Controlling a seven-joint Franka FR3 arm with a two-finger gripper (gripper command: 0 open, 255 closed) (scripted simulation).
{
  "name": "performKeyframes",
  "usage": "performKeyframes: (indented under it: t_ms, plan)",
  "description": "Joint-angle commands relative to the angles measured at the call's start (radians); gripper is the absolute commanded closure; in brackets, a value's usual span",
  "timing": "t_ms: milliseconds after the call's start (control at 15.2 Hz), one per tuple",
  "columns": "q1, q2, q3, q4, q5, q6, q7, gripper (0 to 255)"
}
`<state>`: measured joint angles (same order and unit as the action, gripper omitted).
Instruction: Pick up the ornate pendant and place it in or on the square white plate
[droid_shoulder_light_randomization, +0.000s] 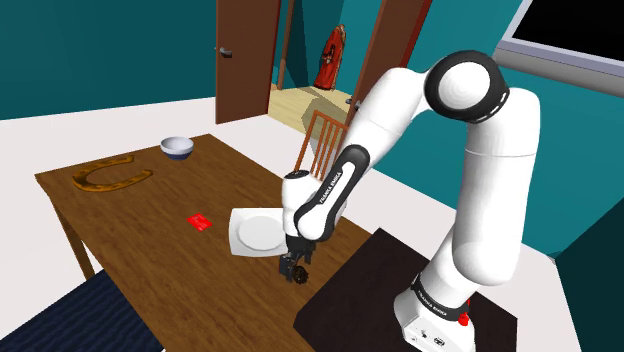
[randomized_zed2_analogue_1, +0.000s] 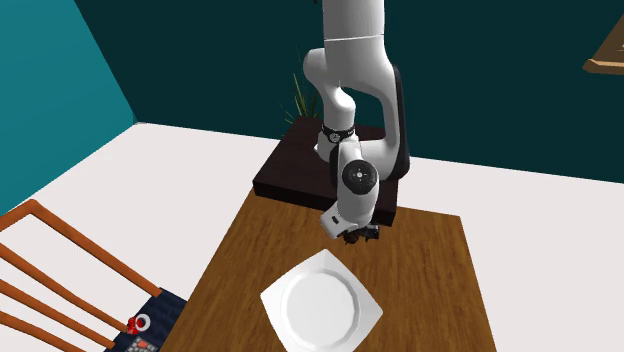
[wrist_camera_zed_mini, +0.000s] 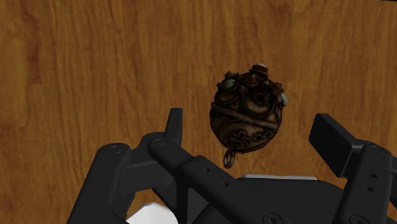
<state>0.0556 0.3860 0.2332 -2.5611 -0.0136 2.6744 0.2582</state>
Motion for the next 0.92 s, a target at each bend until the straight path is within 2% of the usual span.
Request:
performKeyframes:
  t_ms: [0, 528, 594, 858]
  plan:
    - [0.010, 0.035, -0.009, -0.002, -0.011, 0.037, 0.009, 0]
    - [0.010, 0.035, -0.009, -0.002, -0.010, 0.037, 0.009, 0]
    - [0.010, 0.035, -0.009, -0.002, -0.010, 0.037, 0.009, 255]
    - [0.010, 0.035, -0.009, -0.002, -0.010, 0.037, 0.009, 255]
